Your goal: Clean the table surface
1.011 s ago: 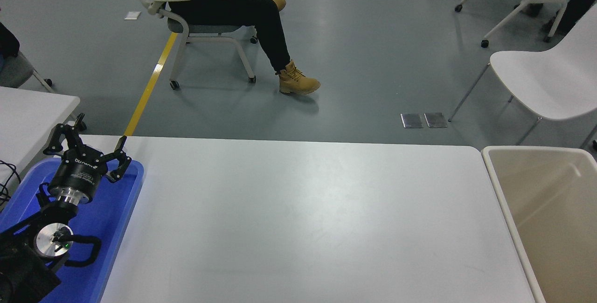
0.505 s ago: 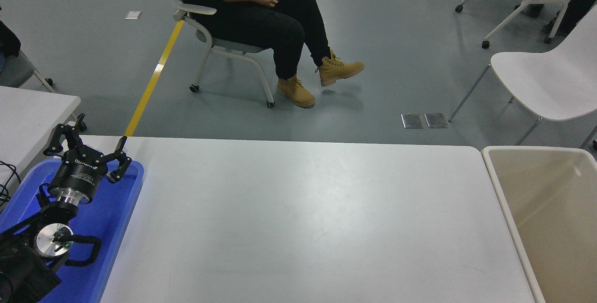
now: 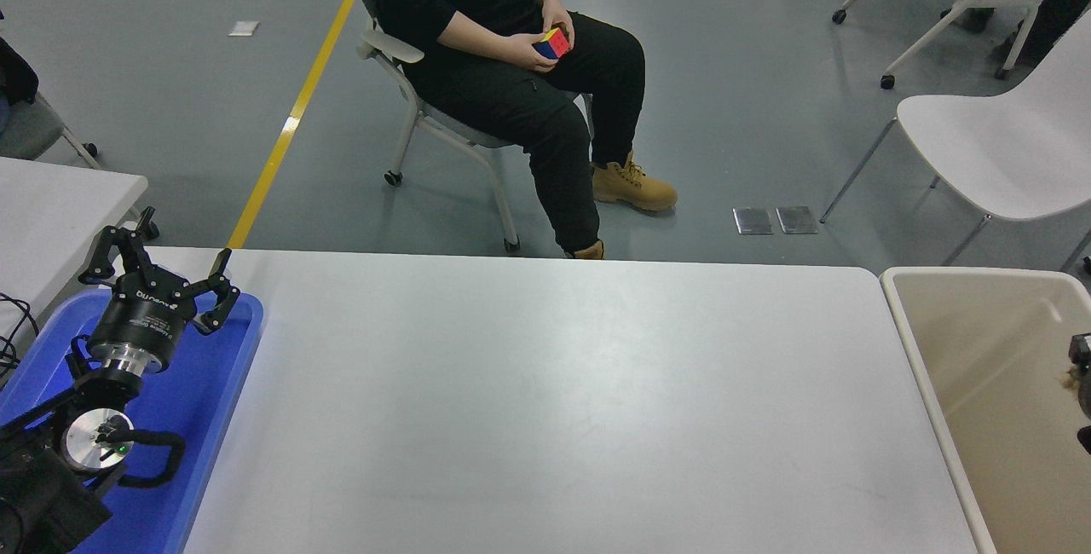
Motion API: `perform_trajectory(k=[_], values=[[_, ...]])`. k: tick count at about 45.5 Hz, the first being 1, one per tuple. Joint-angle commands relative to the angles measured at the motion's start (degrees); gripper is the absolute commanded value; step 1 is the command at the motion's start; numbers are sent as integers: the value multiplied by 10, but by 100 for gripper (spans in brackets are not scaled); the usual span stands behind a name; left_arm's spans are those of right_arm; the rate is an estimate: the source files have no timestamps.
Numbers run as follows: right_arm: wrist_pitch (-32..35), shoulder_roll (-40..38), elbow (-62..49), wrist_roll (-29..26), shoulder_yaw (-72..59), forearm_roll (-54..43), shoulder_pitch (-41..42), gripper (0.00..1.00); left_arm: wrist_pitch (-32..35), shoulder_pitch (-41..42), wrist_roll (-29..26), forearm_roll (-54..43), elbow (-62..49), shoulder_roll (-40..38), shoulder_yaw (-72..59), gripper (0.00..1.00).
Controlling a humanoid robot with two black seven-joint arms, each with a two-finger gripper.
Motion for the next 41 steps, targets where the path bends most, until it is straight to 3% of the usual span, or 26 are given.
perform_trajectory(k=[1, 18, 19, 20, 26, 29, 41], values=[[-1, 28, 0, 0, -4, -1, -26, 0, 0, 0, 0, 0, 0, -1, 0, 100], [-12, 30, -1, 0, -4, -1, -22, 0, 0, 0, 1, 0, 0, 0, 0, 100], [-17, 31, -1, 0, -4, -1, -22, 3, 0, 0, 0, 0, 0, 0, 0, 100], [-22, 31, -1, 0, -4, -1, -22, 11, 0, 0, 0, 0, 0, 0, 0, 100], [-63, 30, 0, 0, -3, 0, -22, 75, 0, 0, 0, 0, 0, -1, 0, 100], [-74, 30, 0, 0, 0, 0, -21, 95, 0, 0, 0, 0, 0, 0, 0, 100], [-70, 29, 2, 0, 5, 0, -21, 98, 0, 0, 1, 0, 0, 0, 0, 100]])
